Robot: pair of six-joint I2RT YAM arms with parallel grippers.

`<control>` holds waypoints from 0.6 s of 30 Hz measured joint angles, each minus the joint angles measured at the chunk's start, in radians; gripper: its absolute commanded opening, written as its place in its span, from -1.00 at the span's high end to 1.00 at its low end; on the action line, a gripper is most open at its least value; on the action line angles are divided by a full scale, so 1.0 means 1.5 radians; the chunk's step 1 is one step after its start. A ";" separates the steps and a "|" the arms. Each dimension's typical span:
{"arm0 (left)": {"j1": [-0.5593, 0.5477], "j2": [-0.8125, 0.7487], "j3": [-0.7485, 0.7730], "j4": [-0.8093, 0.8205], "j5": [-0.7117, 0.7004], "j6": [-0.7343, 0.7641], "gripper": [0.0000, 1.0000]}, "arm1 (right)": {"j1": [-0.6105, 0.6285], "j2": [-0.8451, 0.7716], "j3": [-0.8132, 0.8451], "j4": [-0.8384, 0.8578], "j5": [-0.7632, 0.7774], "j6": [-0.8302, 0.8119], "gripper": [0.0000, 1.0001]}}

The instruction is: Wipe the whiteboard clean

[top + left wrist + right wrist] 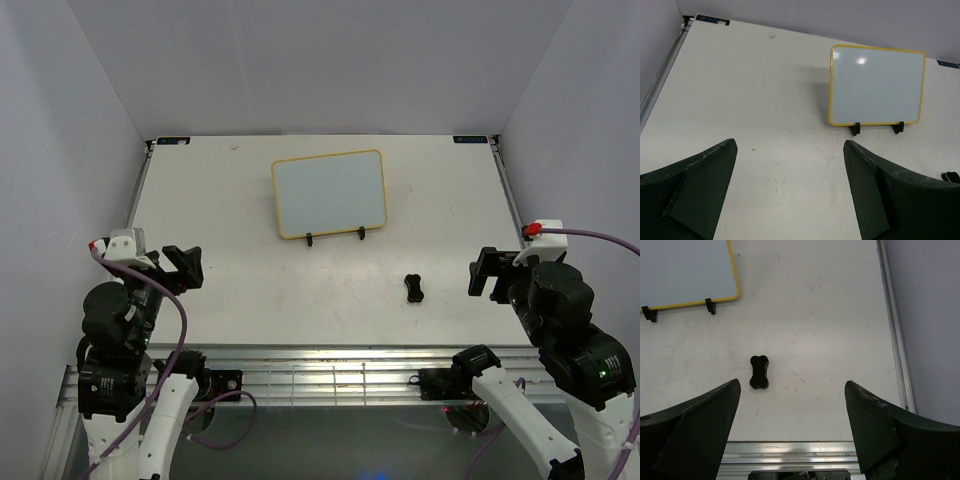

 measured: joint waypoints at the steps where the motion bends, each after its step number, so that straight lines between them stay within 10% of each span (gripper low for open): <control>1: 0.000 0.004 0.000 -0.011 -0.004 0.000 -0.96 | 0.000 -0.003 0.000 -0.001 0.000 -0.001 -0.80; 18: 0.000 0.007 -0.001 -0.038 -0.022 -0.021 -0.96 | 0.000 -0.020 -0.017 -0.001 -0.007 -0.001 -0.80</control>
